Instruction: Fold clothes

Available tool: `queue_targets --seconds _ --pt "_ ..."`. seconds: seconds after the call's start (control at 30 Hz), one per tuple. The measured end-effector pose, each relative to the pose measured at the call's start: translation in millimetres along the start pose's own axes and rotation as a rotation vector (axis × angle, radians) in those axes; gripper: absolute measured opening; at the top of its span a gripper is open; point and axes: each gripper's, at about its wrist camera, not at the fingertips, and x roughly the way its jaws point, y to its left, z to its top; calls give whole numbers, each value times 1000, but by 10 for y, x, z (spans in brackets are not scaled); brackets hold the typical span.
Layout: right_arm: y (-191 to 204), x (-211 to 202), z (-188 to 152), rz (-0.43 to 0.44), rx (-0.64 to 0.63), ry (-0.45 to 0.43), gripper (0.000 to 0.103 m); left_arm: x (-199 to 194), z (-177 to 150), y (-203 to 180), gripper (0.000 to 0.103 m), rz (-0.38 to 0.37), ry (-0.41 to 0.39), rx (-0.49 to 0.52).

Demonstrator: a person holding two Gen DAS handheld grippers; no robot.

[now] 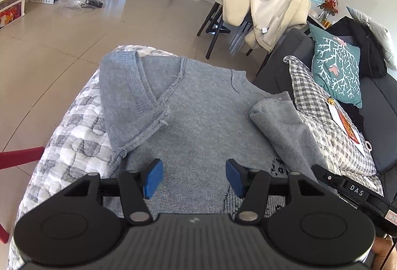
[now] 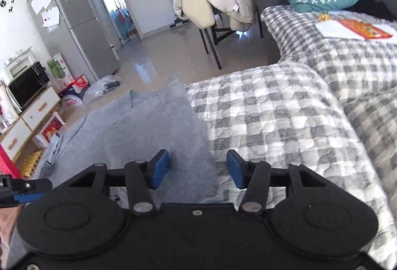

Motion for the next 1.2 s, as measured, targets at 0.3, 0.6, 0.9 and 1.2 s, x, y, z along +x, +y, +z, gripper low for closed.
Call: queue_targets --seconds 0.3,0.6,0.9,1.2 --pt "-40 -279 119 -226 -76 -166 8 1 7 15 57 1 -3 1" --pt "-443 -475 187 -567 -98 -253 7 -1 13 21 57 0 -2 -2" --pt "-729 -431 116 -727 -156 -215 8 -37 34 62 57 12 -12 -15" --pt "-979 -595 253 -484 43 -156 53 43 425 338 57 127 -68 18"
